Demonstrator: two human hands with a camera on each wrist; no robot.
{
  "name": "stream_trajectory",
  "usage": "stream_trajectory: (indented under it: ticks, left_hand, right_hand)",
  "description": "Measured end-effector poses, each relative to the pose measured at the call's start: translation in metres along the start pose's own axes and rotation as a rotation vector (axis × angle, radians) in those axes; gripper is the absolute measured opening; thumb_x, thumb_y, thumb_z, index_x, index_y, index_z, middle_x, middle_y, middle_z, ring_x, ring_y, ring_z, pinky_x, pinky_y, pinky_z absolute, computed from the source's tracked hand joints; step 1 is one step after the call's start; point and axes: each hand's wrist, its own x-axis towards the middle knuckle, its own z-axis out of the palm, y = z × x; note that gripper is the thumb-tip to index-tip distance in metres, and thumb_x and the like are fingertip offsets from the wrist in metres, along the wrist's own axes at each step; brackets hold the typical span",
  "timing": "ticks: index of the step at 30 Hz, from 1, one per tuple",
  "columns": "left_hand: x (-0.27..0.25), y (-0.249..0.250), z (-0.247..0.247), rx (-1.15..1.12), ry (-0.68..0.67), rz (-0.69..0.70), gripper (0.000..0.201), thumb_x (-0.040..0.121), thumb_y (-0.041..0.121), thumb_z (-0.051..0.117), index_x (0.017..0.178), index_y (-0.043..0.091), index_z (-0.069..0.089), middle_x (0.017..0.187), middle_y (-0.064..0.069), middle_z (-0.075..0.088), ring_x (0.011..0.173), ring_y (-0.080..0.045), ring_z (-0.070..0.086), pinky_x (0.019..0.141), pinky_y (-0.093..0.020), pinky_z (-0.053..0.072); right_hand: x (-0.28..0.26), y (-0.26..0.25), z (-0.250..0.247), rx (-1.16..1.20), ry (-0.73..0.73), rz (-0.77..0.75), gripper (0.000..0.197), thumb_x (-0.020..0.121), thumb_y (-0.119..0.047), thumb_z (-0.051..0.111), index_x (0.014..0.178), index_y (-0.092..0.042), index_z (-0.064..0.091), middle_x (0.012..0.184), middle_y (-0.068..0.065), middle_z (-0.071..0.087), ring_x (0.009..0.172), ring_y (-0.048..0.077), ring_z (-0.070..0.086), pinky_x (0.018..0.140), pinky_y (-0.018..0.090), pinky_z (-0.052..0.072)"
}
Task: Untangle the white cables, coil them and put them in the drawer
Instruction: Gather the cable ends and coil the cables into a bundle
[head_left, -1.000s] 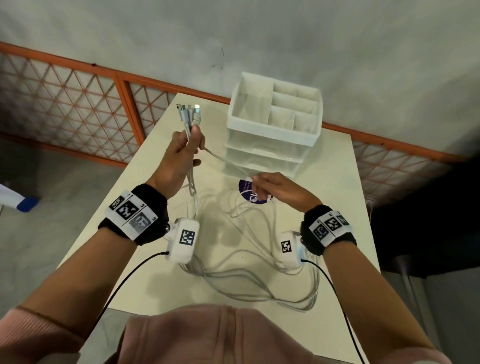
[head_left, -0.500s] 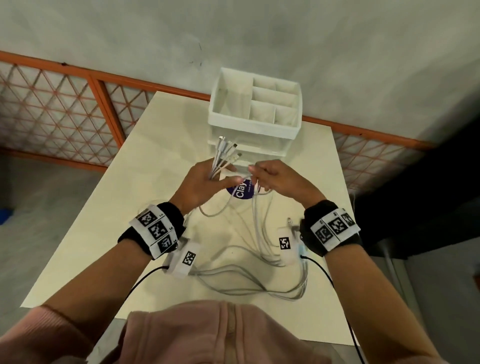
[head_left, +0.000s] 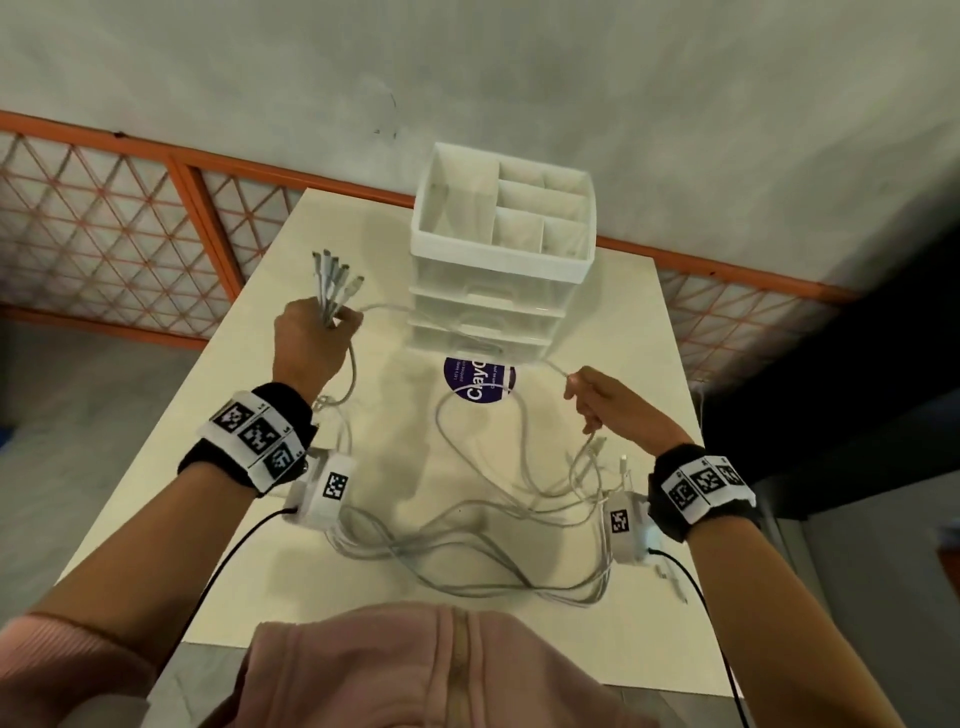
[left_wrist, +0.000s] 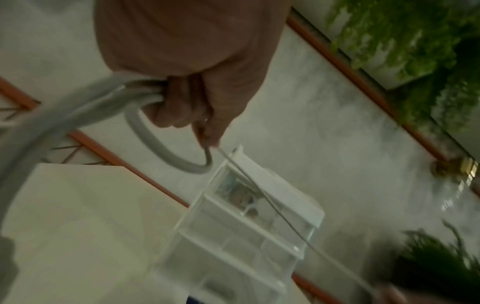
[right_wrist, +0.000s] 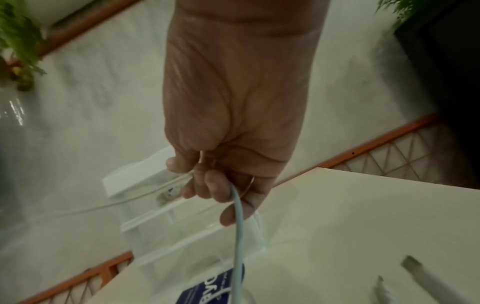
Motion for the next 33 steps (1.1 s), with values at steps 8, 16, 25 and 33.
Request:
stream_trajectory:
  ticks: [8,16,25,33]
  left_hand:
    - [-0.051,0.039,0.033,-0.396,-0.712,0.305,0.032,0.087,0.017,0.066,0.115,0.03,0.058,0.107,0.018,0.069,0.096,0.019,0.055,0.083,-0.006,0.042]
    - [-0.032,0.022,0.036,-0.178,-0.349,0.321,0.02,0.093,0.03,0.056,0.078,0.017,0.059,0.072,0.001,0.06,0.065,-0.005,0.053,0.066,-0.021,0.038]
    - [-0.026,0.003,0.027,-0.101,-0.348,0.205,0.024,0.089,0.033,0.061,0.071,0.018,0.063,0.086,-0.025,0.069,0.077,-0.024,0.059,0.062,-0.005,0.037]
    - [-0.037,-0.01,0.027,0.219,-0.705,0.114,0.022,0.08,0.032,0.072,0.079,0.011,0.076,0.087,-0.017,0.072,0.091,-0.031,0.065,0.074,-0.033,0.042]
  right_hand:
    - [0.006,-0.075,0.02,-0.007,-0.181,-0.209,0.031,0.102,-0.026,0.038,0.093,-0.007,0.062,0.059,-0.006,0.037,0.046,0.004,0.036,0.048,0.019,0.036]
    - [-0.016,-0.015,-0.001,-0.104,-0.173,-0.008,0.036,0.095,-0.038,0.049,0.073,-0.012,0.06,0.061,-0.004,0.047,0.058,0.011,0.044,0.059,0.019,0.038]
    - [-0.035,0.079,-0.004,-0.16,0.301,0.116,0.025,0.1,-0.019,0.041,0.078,-0.015,0.053,0.078,0.009,0.064,0.068,0.008,0.06,0.076,0.032,0.045]
    - [-0.06,0.081,-0.013,-0.139,0.415,0.002,0.018,0.095,-0.006,0.047,0.091,-0.005,0.064,0.085,0.01,0.063,0.064,0.005,0.054,0.072,0.019,0.043]
